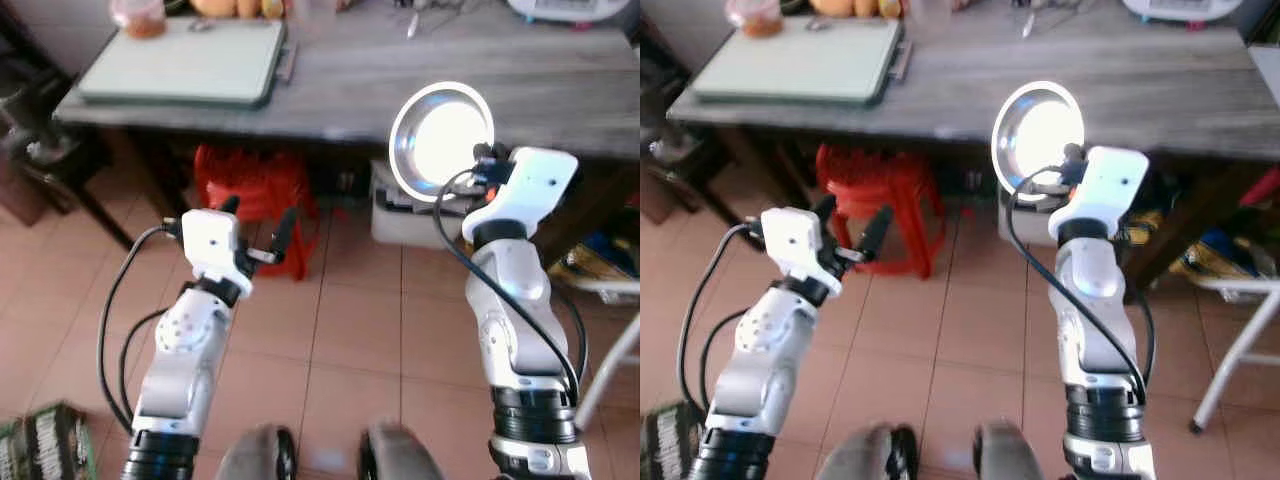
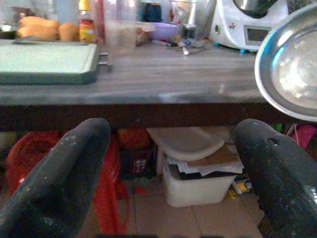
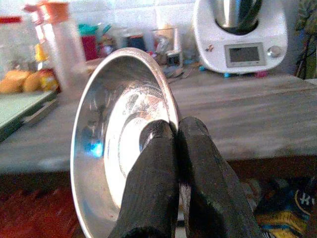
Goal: Setting the table
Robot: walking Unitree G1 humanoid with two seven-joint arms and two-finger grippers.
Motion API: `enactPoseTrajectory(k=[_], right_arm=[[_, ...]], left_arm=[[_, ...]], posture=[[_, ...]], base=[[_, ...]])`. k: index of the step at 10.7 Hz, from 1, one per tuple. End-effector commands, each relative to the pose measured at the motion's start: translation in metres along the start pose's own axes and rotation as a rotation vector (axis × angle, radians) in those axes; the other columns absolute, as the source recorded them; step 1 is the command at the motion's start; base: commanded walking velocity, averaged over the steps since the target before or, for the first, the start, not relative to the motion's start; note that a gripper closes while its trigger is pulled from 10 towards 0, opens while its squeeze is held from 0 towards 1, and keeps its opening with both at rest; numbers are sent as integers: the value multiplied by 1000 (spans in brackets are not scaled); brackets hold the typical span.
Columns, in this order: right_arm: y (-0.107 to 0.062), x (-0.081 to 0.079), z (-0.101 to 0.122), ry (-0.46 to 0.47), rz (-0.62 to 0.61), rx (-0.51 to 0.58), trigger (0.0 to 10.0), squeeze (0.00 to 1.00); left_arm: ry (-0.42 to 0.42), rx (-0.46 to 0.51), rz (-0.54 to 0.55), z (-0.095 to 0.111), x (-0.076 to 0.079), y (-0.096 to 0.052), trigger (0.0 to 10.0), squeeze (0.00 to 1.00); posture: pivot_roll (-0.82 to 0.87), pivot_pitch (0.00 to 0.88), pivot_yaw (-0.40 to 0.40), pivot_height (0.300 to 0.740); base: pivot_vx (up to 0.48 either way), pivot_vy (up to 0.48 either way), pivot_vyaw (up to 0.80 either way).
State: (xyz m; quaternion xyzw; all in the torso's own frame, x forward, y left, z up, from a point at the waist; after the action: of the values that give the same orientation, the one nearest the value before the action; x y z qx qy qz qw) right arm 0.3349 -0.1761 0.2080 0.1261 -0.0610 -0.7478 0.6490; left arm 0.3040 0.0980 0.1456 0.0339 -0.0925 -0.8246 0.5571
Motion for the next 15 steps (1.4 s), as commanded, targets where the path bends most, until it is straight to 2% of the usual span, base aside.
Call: enactPoseTrajectory(k=[1,4,7,9,10,11,13,15], right_arm=[[3,7,6,7,-30,24,10000,0],[4,19,4,-17,-96,27,10000,0],[3,34,-6,39,-177,-26,10000,0],[4,36,-9,74,-202,-42,10000,0],[5,37,-12,114,-218,-58,10000,0],[5,38,-21,232,-262,-116,10000,0],[2,34,-31,308,-266,-174,10000,0],[3,23,-34,372,-230,-206,10000,0]], left_arm=[[12,-2,-13,-2,6,0,10000,0],[21,-7,-24,-3,7,-2,10000,0],[21,-9,-29,-4,7,-2,10000,0],[2,-13,-13,-5,4,-5,10000,0],[8,-11,-4,-4,2,-4,10000,0],[9,-19,12,-4,-2,-8,10000,0],[-4,-45,43,-7,-10,-15,10000,0],[-12,-61,46,-10,-10,-20,10000,0]], posture=[[-94,127,51,740],[-95,132,53,740],[-95,138,55,740],[-88,140,51,740],[-74,153,45,740],[-74,158,45,740],[-69,183,41,740],[-68,184,34,740]], base=[[454,0,0],[423,-86,0],[405,-251,0],[202,0,0],[0,0,0],[0,0,0],[0,0,0],[0,0,0]])
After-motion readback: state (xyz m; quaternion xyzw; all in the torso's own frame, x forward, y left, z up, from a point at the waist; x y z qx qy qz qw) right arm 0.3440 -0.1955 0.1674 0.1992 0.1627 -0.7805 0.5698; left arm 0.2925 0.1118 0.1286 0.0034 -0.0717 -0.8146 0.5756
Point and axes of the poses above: a point about 5 cm out from each wrist's last joint towards the gripper, its own y axis pointing out of the wrist towards the gripper, its own z axis along the axis of the wrist's last joint, x = y × z, the point moved 3 cm from there along y, pointing out of the wrist towards the gripper, and after that the axes turned 2 degrees about y, right-handed, at the moved point
